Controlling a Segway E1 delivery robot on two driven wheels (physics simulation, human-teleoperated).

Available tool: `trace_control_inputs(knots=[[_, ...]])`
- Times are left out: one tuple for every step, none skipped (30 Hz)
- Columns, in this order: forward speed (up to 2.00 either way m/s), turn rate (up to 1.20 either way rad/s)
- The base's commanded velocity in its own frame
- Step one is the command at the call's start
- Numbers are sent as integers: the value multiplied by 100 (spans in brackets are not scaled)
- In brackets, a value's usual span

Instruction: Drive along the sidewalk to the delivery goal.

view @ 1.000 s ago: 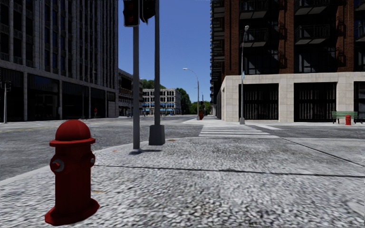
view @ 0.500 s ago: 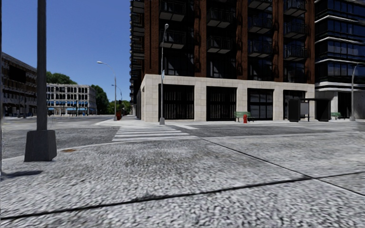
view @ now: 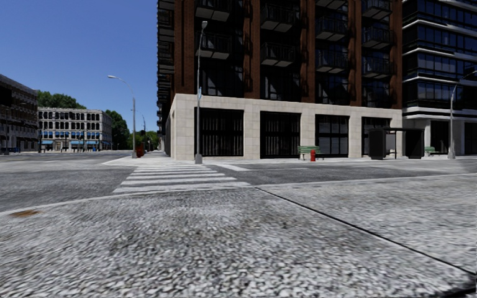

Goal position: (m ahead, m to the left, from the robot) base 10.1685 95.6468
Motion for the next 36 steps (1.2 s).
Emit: trace_control_inputs(knots=[[182,21],[182,35],[182,52],[182,99],[182,120],[182,120],[182,119],[182,73],[182,0],[182,0],[182,0],[182,0],[182,0],[182,0],[182,0],[182,0],[182,0],[182,0],[182,0],[182,0],[182,0],[182,0],[182,0],[182,0],[182,0],[182,0],[182,0],[182,0],[182,120],[182,120],[182,120],[182,119],[182,119],[182,36],[182,0],[182,0]])
